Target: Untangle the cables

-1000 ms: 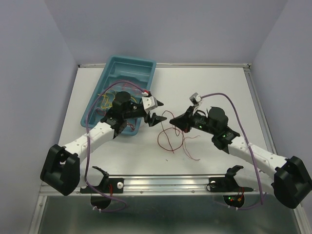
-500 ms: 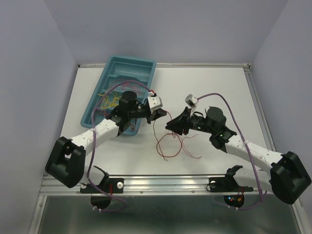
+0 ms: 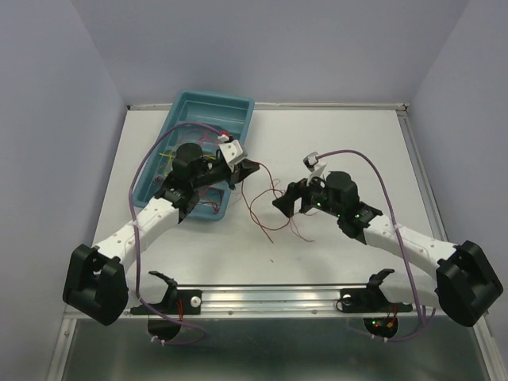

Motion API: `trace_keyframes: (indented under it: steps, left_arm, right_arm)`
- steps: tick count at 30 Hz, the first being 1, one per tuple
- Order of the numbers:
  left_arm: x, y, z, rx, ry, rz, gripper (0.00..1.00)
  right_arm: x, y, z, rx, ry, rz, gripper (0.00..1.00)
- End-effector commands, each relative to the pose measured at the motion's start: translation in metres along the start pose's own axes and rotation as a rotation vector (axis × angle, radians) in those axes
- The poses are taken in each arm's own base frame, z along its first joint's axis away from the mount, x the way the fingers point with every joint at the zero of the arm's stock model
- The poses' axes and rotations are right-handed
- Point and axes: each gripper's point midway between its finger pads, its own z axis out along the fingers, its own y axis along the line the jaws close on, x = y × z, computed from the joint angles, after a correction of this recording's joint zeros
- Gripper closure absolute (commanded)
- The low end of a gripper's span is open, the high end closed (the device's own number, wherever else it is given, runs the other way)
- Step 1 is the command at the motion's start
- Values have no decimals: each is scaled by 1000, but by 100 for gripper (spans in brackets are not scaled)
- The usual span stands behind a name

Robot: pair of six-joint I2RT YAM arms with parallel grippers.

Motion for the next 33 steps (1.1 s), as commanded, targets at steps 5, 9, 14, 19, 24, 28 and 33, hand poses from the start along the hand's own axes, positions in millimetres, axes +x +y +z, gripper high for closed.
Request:
trace_keyframes:
  steps: [5,9,14,19,24,28,33]
  left_arm:
    - [-35,27,-13,-60,-85,-43,100]
    - [-42,36,-23,-77,-108,-60,100]
    - [-54,32,-32,-56,-138,-57,100]
    - [-61,29,-36,-41,-152,-56,100]
    - [-93,23,-41,-14,-204,-36,100]
    - [-141,12,-47,58,-256,-29,100]
    - [-246,22,-73,-44,-356,116,100]
  right_arm:
    - [21,-13,30,19,127,-57,12]
    - [30,-22,40,49,161,-40,38]
    - [33,-26,44,63,167,-27,60]
    - [27,-38,41,148,132,0,93]
    - [12,-101,15,500,12,104,99]
    - [1,-148,-22,674,-103,248,100]
    - [-11,-159,-51,767,-224,297,99]
